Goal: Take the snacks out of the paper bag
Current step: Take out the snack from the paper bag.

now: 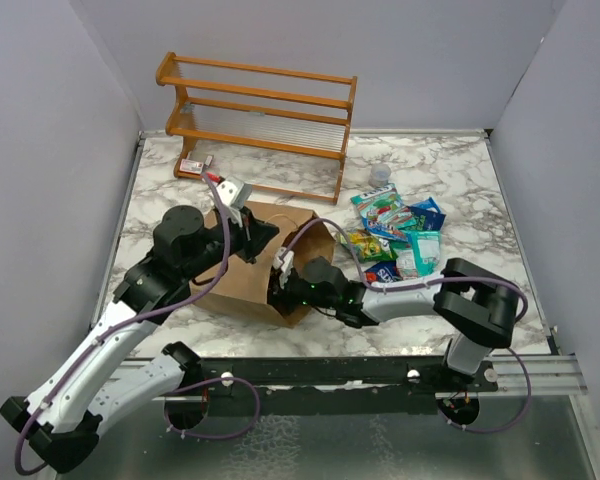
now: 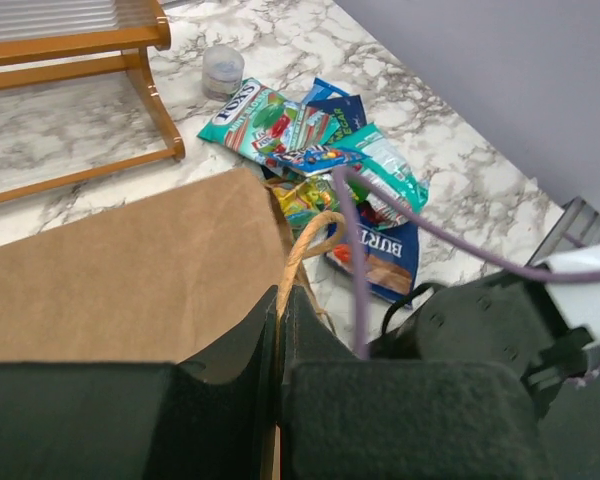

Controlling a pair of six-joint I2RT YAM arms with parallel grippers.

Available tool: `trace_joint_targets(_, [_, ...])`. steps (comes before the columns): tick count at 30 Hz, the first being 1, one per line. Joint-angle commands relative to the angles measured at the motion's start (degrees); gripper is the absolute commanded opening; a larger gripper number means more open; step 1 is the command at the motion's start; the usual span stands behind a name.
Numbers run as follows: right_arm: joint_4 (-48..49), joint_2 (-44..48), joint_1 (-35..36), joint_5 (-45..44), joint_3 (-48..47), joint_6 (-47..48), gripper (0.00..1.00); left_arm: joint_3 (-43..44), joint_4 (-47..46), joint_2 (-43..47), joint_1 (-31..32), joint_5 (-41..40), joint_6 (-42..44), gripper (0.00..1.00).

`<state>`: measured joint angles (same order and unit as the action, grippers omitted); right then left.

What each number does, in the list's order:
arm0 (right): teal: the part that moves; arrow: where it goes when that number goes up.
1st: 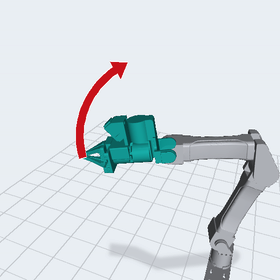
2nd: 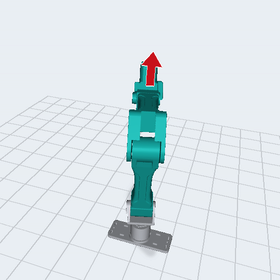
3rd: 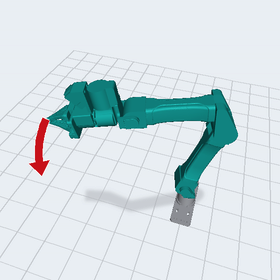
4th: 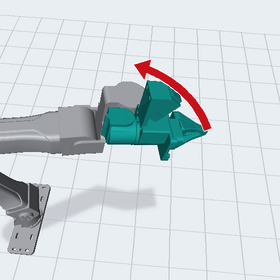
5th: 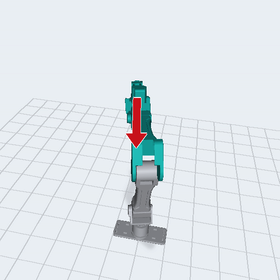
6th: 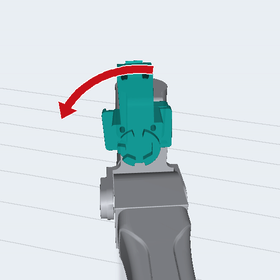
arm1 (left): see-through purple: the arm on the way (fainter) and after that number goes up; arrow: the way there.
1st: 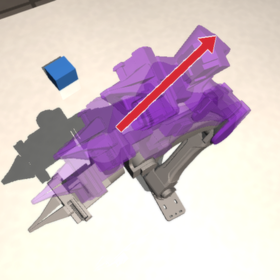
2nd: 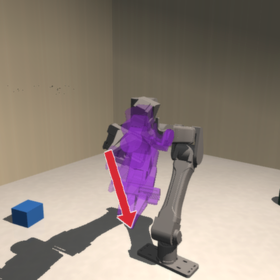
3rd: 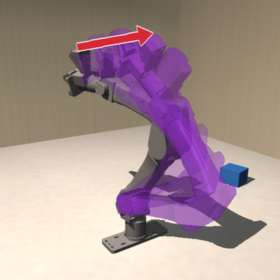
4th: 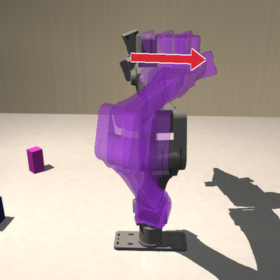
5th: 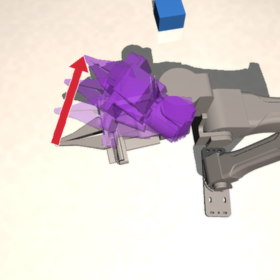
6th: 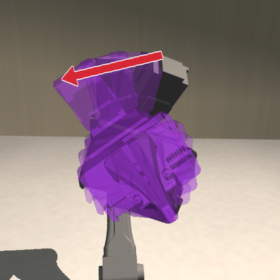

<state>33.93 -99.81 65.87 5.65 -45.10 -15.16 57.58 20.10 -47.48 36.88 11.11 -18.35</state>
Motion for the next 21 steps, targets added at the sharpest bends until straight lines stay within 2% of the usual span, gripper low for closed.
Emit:
trace_joint_targets(1, [1.6,4.9,0.1,11.4,3.7,30.2,0.73,-4.0,-1.8,7.0,0.1,2.4,7.8,0.00])
trace_joint_targets(3, [0.8,6.0,0.3,12.5,4.3,39.0,0.72,-5.6,-2.5,10.1,0.1,2.7,8.3,0.00])
trace_joint_targets(6, [2.7,5.9,1.1,13.3,5.1,46.9,0.67,-8.4,-4.8,13.7,0.1,4.5,7.4,0.00])
trace_joint_targets(11, [8.8,0.2,8.3,9.5,3.5,56.7,0.60,-9.0,-4.9,14.0,0.1,6.7,7.8,0.00])
trace_joint_targets(16, [13.4,-10.7,13.6,0.8,-7.2,57.7,0.56,-9.1,-4.0,14.3,0.1,7.0,8.6,0.00])
trace_joint_targets(21, [14.9,-18.2,14.6,-4.5,-16.5,55.4,0.52,-9.9,-2.1,17.5,0.1,7.2,8.0,0.00])
